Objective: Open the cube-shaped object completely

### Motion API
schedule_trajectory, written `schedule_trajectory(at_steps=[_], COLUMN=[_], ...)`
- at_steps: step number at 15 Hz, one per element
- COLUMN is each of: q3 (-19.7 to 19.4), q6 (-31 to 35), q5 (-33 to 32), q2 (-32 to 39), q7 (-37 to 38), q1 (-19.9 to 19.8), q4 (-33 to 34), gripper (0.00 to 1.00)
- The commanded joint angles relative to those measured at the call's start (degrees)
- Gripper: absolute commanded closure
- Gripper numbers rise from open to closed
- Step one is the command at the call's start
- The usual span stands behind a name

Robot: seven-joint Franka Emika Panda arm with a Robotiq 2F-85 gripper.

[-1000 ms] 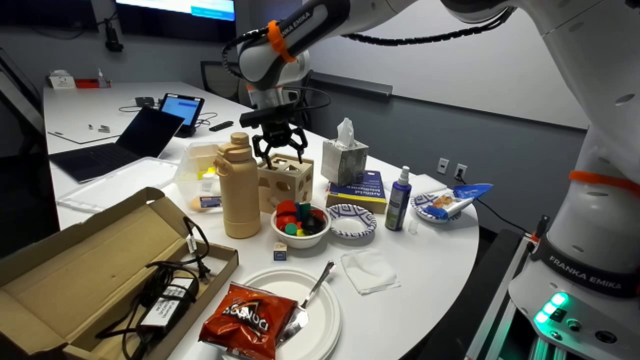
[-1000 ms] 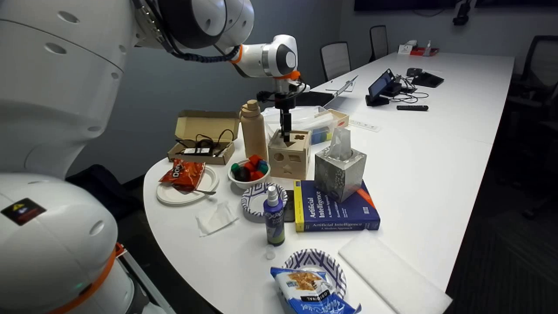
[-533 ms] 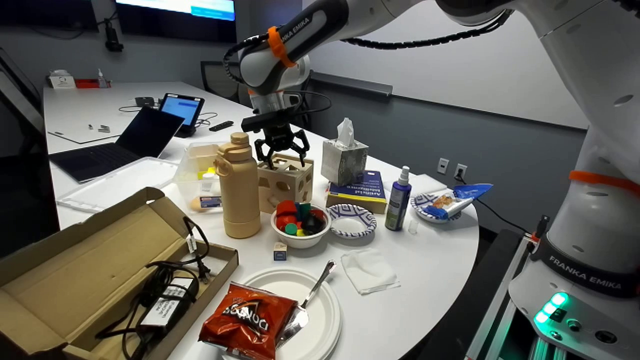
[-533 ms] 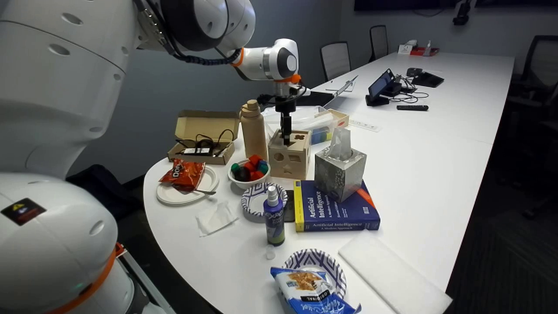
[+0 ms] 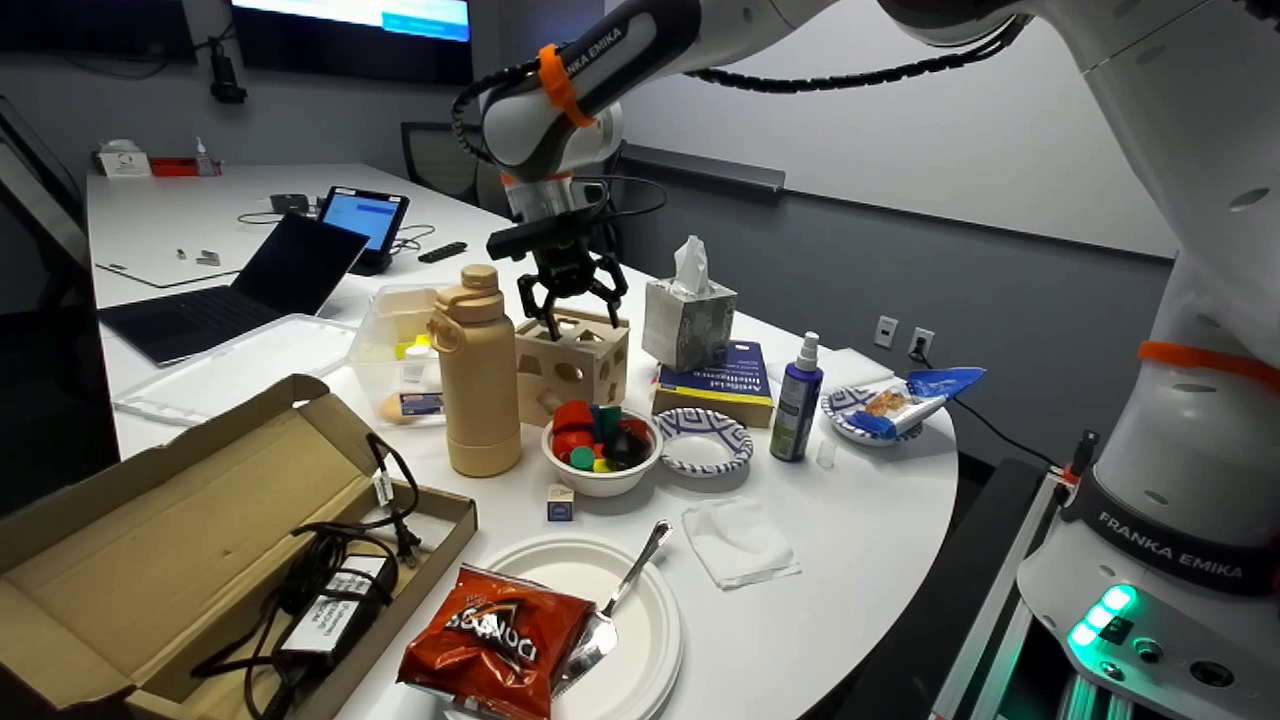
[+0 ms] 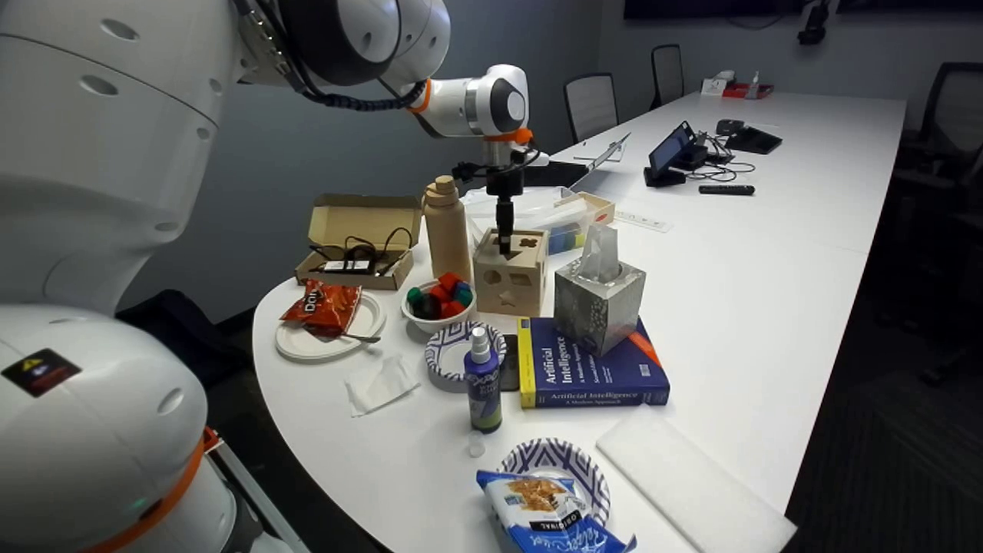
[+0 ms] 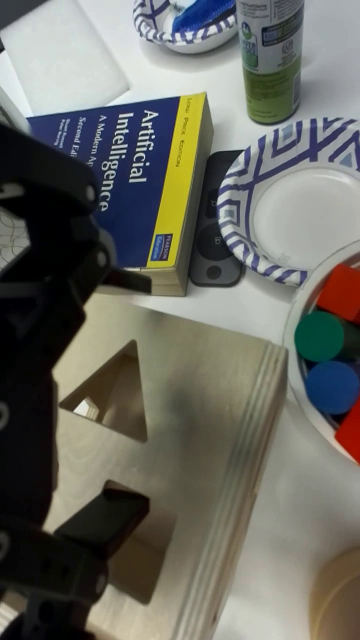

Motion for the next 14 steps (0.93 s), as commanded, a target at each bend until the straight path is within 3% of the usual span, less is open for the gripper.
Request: schedule_trajectory(at_steps=[1,14], q3=[-0.14,0.05], q6=[-2.35,-2.60], q5=[0.99,2.31], q2=[-1.54,-3.45], q7=[1.09,4.27], q1=[0.06,-0.10], q4=[-0.76,-4.32], gripper=[0.00,0.00])
